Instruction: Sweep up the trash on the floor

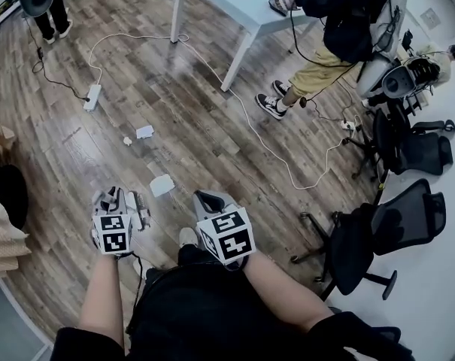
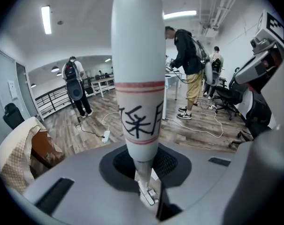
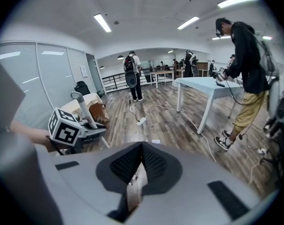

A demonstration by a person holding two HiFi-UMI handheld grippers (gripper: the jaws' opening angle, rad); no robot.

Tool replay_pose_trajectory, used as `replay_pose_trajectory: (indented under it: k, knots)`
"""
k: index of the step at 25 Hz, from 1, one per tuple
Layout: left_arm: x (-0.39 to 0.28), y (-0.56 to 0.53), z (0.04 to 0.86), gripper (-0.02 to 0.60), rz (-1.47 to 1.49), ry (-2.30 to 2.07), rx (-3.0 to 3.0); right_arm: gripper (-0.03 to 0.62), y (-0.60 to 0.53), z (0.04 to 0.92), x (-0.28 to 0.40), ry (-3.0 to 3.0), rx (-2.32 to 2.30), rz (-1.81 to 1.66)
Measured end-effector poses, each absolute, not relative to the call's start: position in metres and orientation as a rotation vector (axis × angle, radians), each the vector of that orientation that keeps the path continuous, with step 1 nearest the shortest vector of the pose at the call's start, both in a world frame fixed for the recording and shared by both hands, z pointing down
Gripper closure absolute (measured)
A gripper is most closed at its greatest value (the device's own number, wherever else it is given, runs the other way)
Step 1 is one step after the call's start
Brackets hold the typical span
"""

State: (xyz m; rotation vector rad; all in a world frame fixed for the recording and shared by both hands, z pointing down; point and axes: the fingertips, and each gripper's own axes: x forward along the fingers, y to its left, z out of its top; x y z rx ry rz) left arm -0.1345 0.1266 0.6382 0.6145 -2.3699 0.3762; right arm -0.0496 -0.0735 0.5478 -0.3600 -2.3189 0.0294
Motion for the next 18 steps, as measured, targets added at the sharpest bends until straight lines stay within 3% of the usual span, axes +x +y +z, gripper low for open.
replay_pose_trajectory:
  k: [18]
  knots:
    - [-0.186, 0.089, 0.590, 0.534, 0.568, -2.391, 0.667, 0.580, -0.101, 0.529, -0.113, -2.403, -0.441, 0.173]
